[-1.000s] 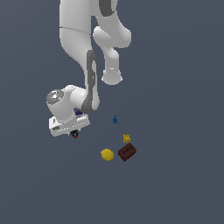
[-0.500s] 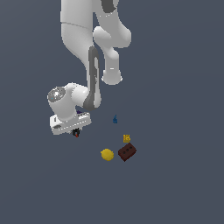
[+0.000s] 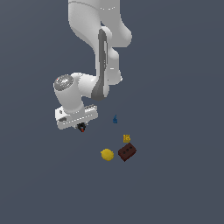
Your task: Pick up a designated object from a clutter of objects.
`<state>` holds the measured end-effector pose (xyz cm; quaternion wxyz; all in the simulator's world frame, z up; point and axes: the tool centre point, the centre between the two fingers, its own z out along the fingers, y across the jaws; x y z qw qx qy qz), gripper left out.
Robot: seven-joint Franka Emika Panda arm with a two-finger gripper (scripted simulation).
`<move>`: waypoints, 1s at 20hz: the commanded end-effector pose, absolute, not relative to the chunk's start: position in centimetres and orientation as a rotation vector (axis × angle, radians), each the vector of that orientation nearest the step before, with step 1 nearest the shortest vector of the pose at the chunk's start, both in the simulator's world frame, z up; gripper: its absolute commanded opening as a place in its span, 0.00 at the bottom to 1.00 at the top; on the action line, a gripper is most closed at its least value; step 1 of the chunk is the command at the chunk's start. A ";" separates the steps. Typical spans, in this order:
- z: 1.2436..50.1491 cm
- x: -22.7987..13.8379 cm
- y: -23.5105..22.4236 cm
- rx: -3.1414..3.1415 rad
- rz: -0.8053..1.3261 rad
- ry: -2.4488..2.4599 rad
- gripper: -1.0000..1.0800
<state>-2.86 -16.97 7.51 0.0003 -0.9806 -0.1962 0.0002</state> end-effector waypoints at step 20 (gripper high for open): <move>27.0 -4.9 -0.9 -3.085 0.002 -0.618 0.00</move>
